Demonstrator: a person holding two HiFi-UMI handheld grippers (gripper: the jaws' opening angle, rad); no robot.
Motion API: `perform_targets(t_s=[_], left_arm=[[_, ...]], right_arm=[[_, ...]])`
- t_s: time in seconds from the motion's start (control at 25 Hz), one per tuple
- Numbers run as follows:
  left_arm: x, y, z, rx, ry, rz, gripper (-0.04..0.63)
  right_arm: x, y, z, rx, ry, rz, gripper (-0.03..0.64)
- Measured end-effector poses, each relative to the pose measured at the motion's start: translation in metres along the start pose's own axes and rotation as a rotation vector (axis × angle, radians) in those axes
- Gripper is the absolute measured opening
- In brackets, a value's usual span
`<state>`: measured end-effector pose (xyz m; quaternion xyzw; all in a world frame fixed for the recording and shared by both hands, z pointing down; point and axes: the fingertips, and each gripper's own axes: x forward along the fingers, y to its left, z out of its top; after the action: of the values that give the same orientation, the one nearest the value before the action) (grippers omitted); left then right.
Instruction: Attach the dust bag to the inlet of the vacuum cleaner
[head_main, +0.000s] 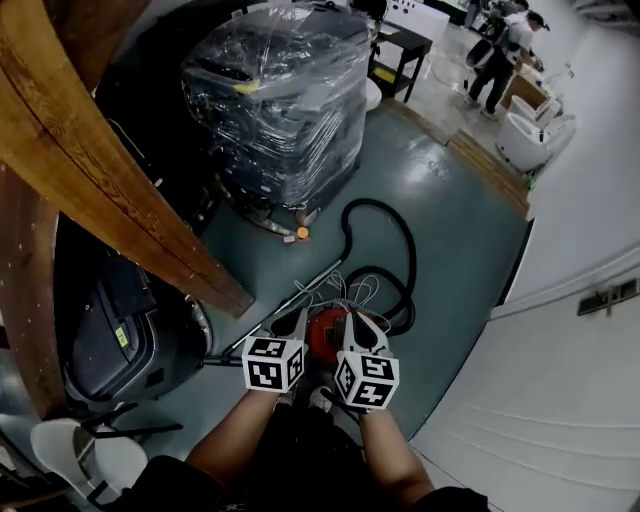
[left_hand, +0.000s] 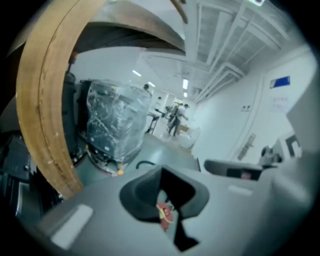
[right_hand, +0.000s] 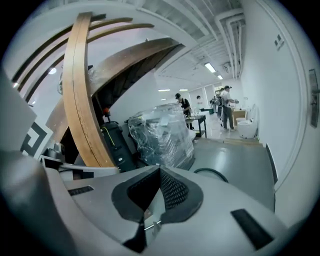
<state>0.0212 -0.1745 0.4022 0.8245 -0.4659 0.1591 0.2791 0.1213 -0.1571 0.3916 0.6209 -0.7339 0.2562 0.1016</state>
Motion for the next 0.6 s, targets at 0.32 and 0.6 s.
perform_targets(t_s=[0.32, 0.6], left_arm=[[-0.037, -0.052, 0.095, 0.089, -0.114, -0.041, -0.002], [-0.059, -0.079, 0.137, 0.179, -0.189, -0.034, -0.002]], right_arm=[[-0.059, 0.018, 0.12, -0.072, -0.253, -0.009, -0.002], [-0.085, 0.013, 0.148, -0.105, -0.3, -0.019, -0.002]])
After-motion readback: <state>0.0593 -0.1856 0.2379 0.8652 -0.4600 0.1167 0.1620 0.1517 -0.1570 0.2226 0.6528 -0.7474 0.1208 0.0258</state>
